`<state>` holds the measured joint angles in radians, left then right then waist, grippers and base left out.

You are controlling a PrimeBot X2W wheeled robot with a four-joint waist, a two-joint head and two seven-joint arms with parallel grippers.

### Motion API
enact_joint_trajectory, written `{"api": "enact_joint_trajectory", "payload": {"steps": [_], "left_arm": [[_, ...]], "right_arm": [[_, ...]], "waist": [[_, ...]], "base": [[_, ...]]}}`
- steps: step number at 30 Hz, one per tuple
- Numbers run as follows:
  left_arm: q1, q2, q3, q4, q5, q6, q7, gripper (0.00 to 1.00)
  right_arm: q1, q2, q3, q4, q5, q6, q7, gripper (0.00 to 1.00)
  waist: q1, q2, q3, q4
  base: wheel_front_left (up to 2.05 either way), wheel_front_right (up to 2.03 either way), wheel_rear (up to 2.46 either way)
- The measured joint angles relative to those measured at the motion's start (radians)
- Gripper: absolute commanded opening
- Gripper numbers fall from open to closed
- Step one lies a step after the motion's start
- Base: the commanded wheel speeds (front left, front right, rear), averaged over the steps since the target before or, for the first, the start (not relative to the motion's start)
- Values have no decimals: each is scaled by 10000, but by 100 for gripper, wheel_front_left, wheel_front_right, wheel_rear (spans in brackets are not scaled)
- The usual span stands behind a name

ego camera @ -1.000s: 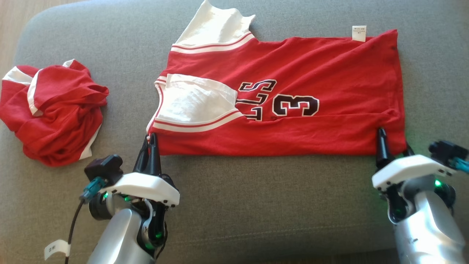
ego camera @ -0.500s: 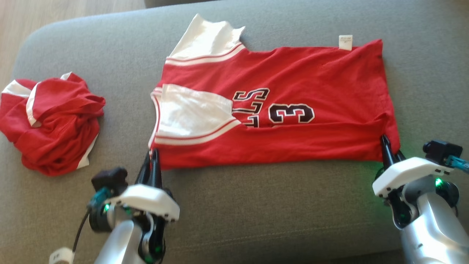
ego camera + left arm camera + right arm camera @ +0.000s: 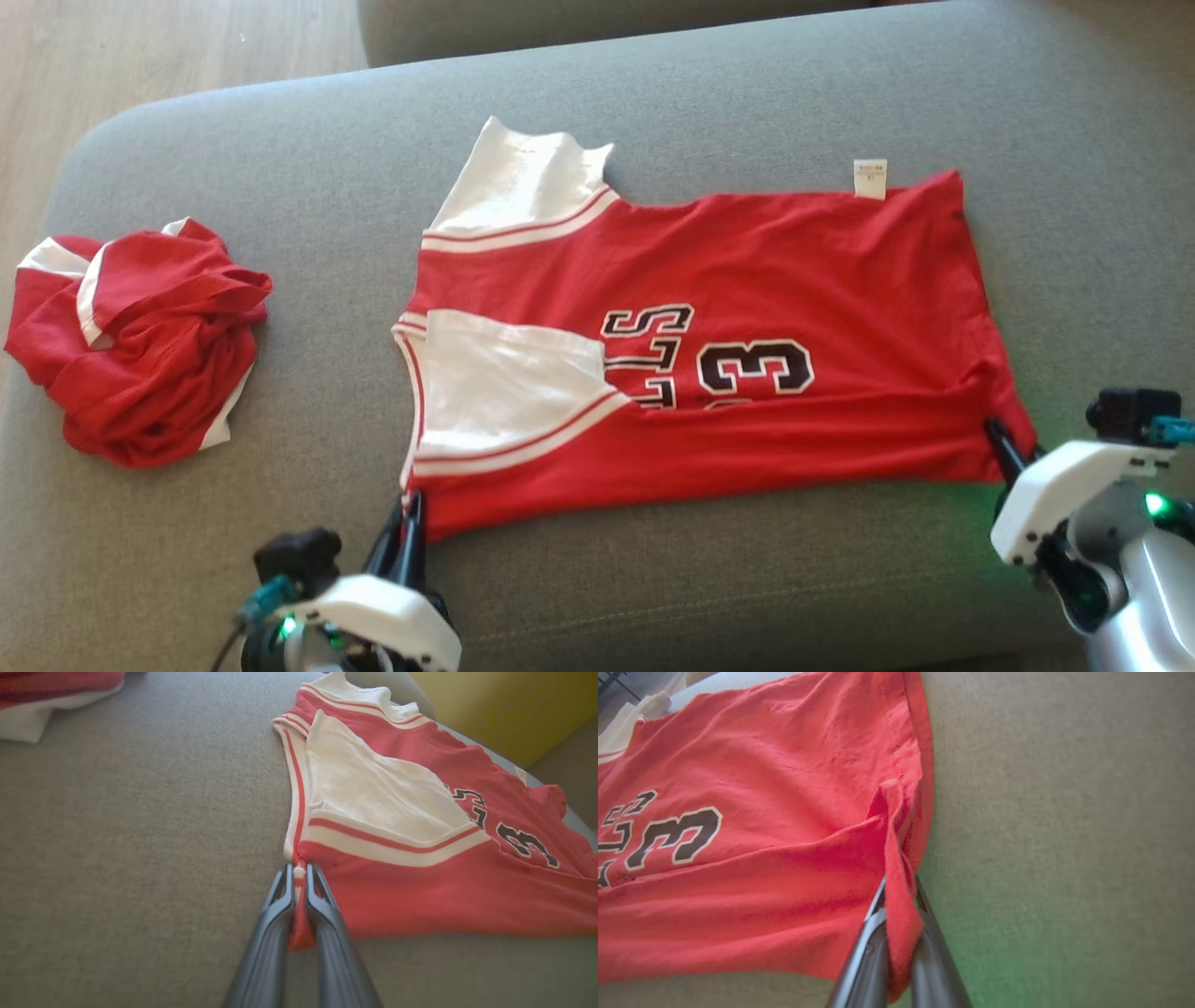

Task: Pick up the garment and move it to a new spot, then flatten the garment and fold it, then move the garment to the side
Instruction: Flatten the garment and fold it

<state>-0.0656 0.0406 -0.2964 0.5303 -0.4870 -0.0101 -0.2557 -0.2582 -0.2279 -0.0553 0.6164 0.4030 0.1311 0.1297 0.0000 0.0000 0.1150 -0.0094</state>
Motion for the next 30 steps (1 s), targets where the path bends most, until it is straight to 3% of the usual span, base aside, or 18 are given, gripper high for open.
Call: {"api": "enact_joint_trajectory", "payload": {"steps": [9,10,11,12,13,14,21,26,30], "left_arm": [[354,142,-426,123,17,-240,267,0],[362,153,-445,84,19,-238,265,0],[369,167,-449,40,29,-234,265,0],[376,184,-451,-4,61,-167,265,17],[378,192,-451,-50,102,-148,265,73],[378,194,-453,-90,104,-142,265,100],[300,228,107,-1108,201,134,100,100],[-40,171,1361,-3476,610,-100,59,100],[-60,84,1682,-4054,878,-171,15,100]], "right_arm": [[958,-105,-504,-1264,31,0,1060,0],[989,-75,-562,-1402,29,0,1145,17],[1046,-29,-631,-1549,10,0,1164,61],[1108,29,-717,-1682,-75,0,1152,100],[1148,77,-803,-1778,-165,0,1151,100],[1189,109,-882,-1868,-230,0,1151,100],[1277,219,-1404,-2763,-353,0,510,100],[1259,236,-821,-4029,320,0,-1081,100],[1275,67,-270,-4562,545,0,-2441,100]], "waist": [[0,0,-77,-33],[0,0,-75,-38],[0,0,-74,-41],[0,0,-73,-43],[0,0,-71,-45],[0,0,-72,-48],[0,0,-70,-29],[0,0,49,-41],[0,0,188,-90]], "base": [[0,0,0],[0,0,0],[0,0,0],[0,0,0],[0,0,0],[0,0,0],[0,0,0],[0,0,0],[0,0,0]]}}
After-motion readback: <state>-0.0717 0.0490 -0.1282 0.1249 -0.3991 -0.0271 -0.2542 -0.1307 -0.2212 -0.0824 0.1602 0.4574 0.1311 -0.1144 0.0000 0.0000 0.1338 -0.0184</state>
